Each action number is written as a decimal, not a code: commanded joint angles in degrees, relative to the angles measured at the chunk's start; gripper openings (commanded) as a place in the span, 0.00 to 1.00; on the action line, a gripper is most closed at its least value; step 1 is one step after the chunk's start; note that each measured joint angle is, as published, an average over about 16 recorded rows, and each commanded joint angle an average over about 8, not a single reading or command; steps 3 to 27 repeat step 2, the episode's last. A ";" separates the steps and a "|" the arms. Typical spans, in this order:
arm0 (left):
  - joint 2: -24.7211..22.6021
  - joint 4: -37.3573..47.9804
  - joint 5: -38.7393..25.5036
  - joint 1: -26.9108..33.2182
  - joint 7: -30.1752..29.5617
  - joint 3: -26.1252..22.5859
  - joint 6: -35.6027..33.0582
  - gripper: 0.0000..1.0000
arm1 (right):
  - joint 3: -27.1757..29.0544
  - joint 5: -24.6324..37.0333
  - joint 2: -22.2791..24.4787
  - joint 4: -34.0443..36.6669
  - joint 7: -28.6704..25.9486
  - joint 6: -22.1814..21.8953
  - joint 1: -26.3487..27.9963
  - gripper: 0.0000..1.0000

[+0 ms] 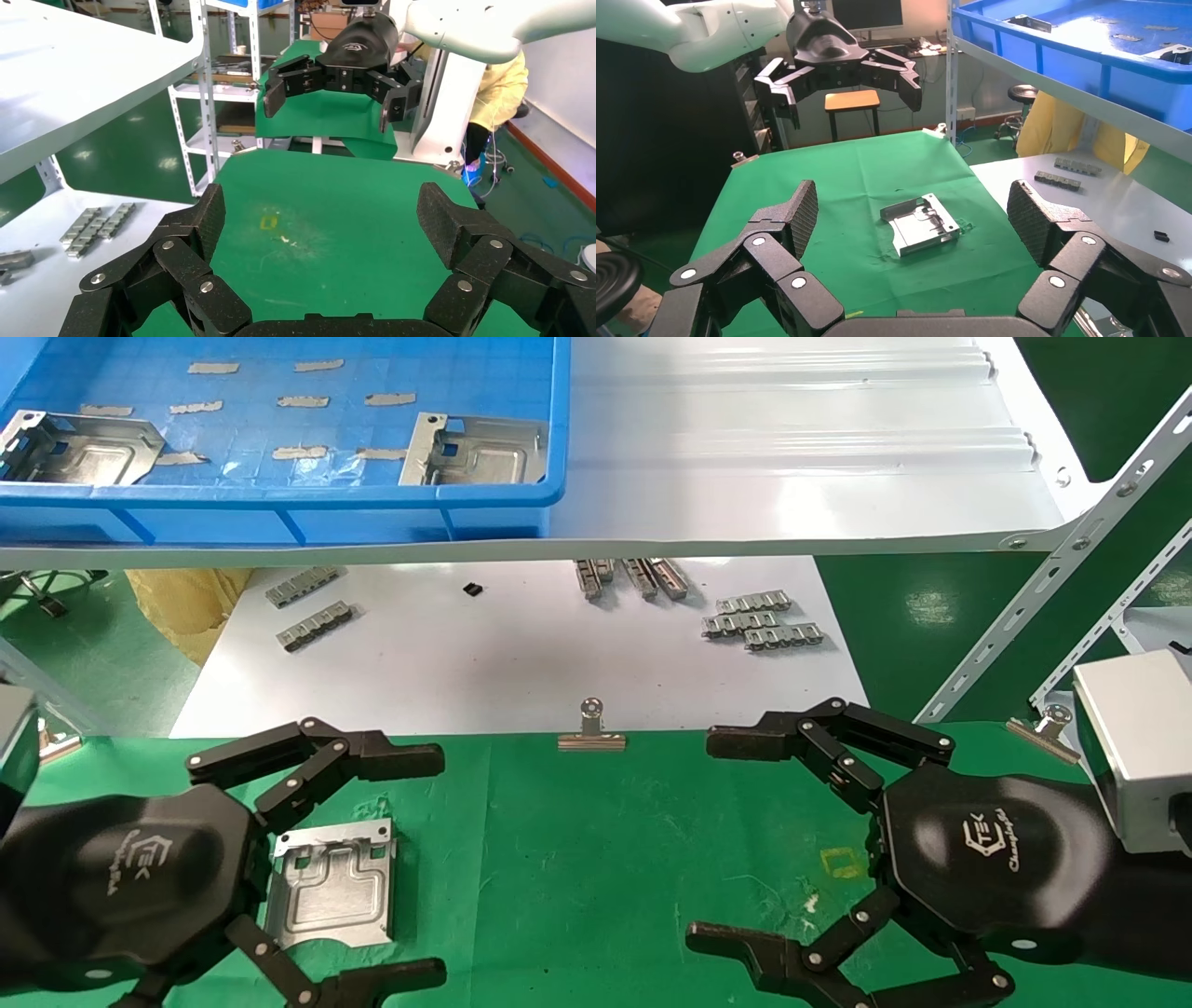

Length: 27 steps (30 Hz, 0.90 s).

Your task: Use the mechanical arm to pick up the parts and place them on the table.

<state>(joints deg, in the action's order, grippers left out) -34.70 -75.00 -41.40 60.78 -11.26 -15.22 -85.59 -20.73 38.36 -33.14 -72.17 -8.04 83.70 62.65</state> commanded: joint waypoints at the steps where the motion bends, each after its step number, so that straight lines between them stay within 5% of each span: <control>1: 0.09 -0.25 0.15 -0.18 -0.04 0.18 0.06 1.00 | 0.00 0.00 0.00 0.00 0.00 0.00 0.00 1.00; 27: 0.08 -0.18 0.14 -0.14 -0.02 0.14 0.06 1.00 | 0.00 0.00 0.01 0.00 0.00 0.00 0.00 1.00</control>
